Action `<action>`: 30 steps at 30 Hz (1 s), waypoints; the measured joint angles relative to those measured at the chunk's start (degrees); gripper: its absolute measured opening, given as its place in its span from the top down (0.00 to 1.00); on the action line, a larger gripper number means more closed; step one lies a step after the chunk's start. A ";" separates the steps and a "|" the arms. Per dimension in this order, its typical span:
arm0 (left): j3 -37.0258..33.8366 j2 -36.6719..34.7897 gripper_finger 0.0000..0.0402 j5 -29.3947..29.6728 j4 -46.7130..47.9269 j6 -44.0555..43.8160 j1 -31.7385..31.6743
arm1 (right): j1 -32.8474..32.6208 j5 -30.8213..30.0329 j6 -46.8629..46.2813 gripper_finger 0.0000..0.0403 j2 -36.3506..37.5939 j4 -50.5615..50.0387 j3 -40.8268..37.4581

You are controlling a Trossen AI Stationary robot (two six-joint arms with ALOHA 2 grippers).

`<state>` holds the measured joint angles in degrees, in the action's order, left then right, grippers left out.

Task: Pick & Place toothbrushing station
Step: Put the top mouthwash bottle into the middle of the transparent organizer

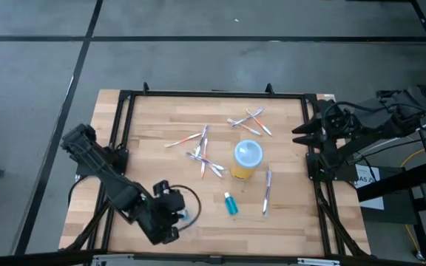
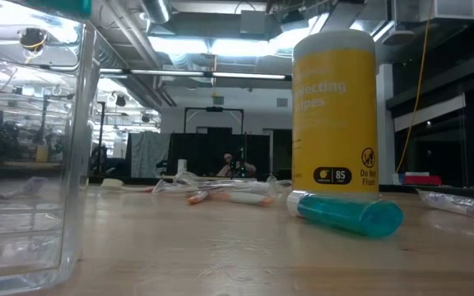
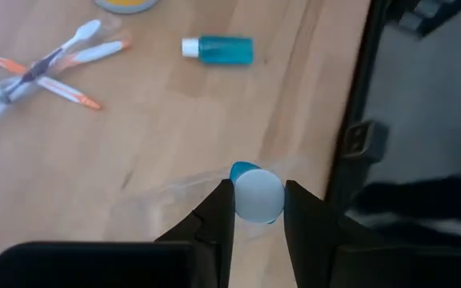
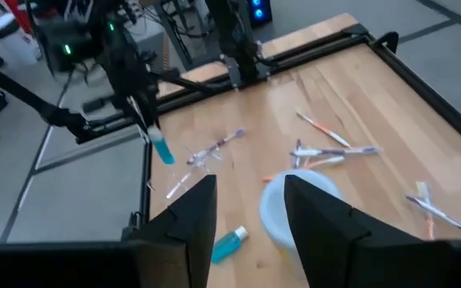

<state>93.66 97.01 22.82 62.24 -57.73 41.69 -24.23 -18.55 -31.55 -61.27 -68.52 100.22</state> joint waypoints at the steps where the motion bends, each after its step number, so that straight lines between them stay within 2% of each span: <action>1: 1.24 1.22 0.80 -0.61 2.05 1.51 -0.30 | 0.00 0.13 0.02 0.63 -0.12 0.54 0.02; 5: 4.48 4.74 0.80 -1.35 8.06 5.96 -0.60 | 0.00 0.27 0.04 0.63 -0.56 2.19 0.02; 12: 4.38 4.99 0.80 2.03 8.19 4.50 0.46 | 0.00 1.25 -0.22 0.63 -1.24 3.39 0.01; 19: -0.87 5.00 0.80 3.81 6.25 -2.93 2.90 | -1.36 1.20 -0.89 0.63 -1.69 5.57 0.02; 30: -7.71 5.05 0.80 2.99 -0.38 -5.09 2.76 | -2.91 -0.92 0.26 0.63 -2.22 9.56 0.02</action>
<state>85.95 102.06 25.81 61.86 -62.82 44.45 -27.14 -19.46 -31.29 -63.49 -58.96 100.25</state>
